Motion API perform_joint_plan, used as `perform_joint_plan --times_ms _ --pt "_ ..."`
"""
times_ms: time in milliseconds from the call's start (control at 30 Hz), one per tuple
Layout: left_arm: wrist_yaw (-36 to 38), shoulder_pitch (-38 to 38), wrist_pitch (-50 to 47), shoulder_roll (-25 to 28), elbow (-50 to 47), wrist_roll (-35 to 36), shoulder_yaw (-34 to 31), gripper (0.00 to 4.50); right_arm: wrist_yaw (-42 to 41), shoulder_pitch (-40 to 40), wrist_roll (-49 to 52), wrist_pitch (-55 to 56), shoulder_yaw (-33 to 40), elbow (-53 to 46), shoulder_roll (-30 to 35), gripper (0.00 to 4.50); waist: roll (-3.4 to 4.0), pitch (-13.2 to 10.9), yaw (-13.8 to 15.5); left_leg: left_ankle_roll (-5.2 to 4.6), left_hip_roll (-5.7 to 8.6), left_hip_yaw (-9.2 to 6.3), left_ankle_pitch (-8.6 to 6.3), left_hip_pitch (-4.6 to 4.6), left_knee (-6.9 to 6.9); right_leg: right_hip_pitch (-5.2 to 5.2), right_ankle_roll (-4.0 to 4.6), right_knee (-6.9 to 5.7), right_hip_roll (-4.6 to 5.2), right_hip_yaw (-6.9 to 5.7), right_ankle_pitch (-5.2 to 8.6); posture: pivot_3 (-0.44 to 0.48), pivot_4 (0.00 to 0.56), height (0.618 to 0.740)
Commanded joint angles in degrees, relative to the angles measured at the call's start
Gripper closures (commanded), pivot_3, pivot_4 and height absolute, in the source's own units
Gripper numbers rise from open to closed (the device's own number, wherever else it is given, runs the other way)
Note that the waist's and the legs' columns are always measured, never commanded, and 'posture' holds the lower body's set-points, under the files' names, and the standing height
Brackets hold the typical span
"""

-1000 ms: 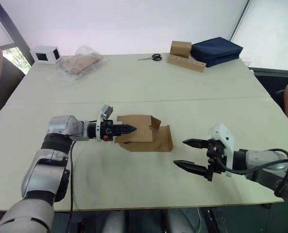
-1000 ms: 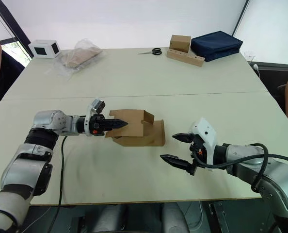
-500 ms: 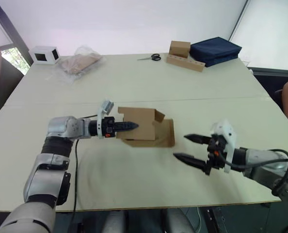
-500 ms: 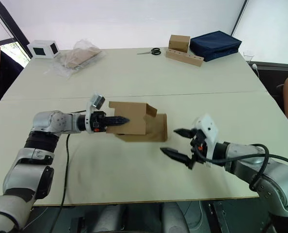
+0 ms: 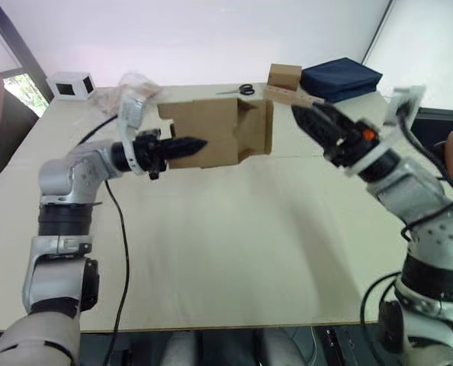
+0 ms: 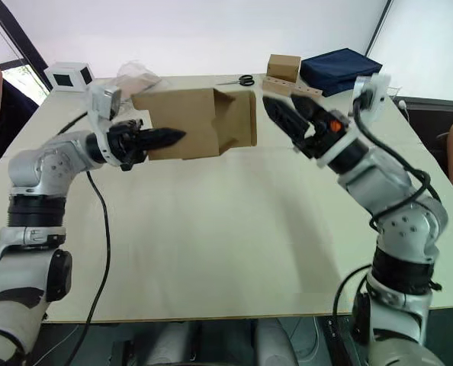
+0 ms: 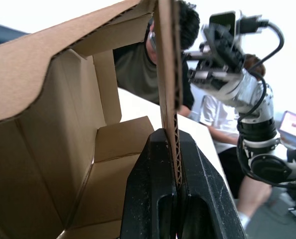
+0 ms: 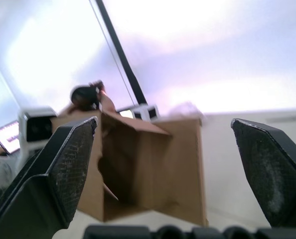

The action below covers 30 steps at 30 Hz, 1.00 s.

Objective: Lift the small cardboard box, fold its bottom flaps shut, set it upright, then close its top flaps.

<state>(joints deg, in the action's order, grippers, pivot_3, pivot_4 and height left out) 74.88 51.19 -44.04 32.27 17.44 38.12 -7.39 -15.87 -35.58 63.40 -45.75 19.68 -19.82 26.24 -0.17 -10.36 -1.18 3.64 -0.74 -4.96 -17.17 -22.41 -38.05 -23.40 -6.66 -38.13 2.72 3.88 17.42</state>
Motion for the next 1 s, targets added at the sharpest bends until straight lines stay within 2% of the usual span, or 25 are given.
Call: perform_joint_plan --times_ms 33,100,233,300,667,1000 --pt "0.4 1.3 1.3 0.7 -0.7 1.3 -1.7 4.5 -1.2 -1.8 -3.0 2.6 -2.9 0.4 -1.0 1.36 0.0 0.0 -0.1 -0.01 0.0 0.0 0.0 -0.01 0.0 0.0 0.0 0.0 0.0 0.0 0.0 0.0 0.15 0.74" --pt "0.3 1.1 1.5 0.7 -1.0 1.4 -1.8 4.5 -1.5 -2.6 -4.8 3.8 -4.5 1.3 -1.9 1.99 0.0 0.0 -0.1 -0.04 0.01 0.01 -0.02 -0.01 -0.02 0.0 0.0 -0.03 0.0 0.0 0.0 0.0 0.15 0.74" --pt "-0.1 -0.5 3.4 0.9 -2.8 0.1 -0.9 4.5 -3.4 -4.2 -8.1 6.3 -7.0 3.0 -3.3 3.78 0.01 0.0 -0.7 -0.05 0.0 0.0 -0.02 -0.01 -0.02 -0.04 0.0 -0.08 -0.02 0.0 0.0 0.0 0.15 0.74" --pt "-0.7 -0.8 3.3 0.9 -3.7 0.6 -1.4 4.5 -4.2 -5.3 -9.1 7.2 -7.5 4.7 -4.0 4.45 0.01 0.0 -1.2 -0.01 0.0 0.0 0.0 -0.01 -0.01 -0.03 0.0 -0.07 -0.01 0.0 0.0 0.0 0.15 0.74" --pt "-3.5 -3.8 1.6 1.0 -9.9 3.8 -2.6 4.5 -6.5 -9.6 -11.2 6.2 -10.5 7.9 -5.4 4.45 0.02 0.0 -1.5 0.0 0.0 -0.01 0.0 -0.02 0.02 -0.07 0.0 -0.06 -0.01 0.01 0.0 0.0 0.15 0.74" --pt "-3.5 -3.1 1.6 0.5 -9.5 5.1 -1.7 4.5 -8.0 -7.0 -13.2 5.8 -14.2 5.5 -6.9 4.45 0.02 0.0 -1.5 0.0 0.0 -0.01 0.0 -0.02 0.02 -0.07 0.0 -0.06 0.0 0.01 0.0 0.0 0.15 0.74"
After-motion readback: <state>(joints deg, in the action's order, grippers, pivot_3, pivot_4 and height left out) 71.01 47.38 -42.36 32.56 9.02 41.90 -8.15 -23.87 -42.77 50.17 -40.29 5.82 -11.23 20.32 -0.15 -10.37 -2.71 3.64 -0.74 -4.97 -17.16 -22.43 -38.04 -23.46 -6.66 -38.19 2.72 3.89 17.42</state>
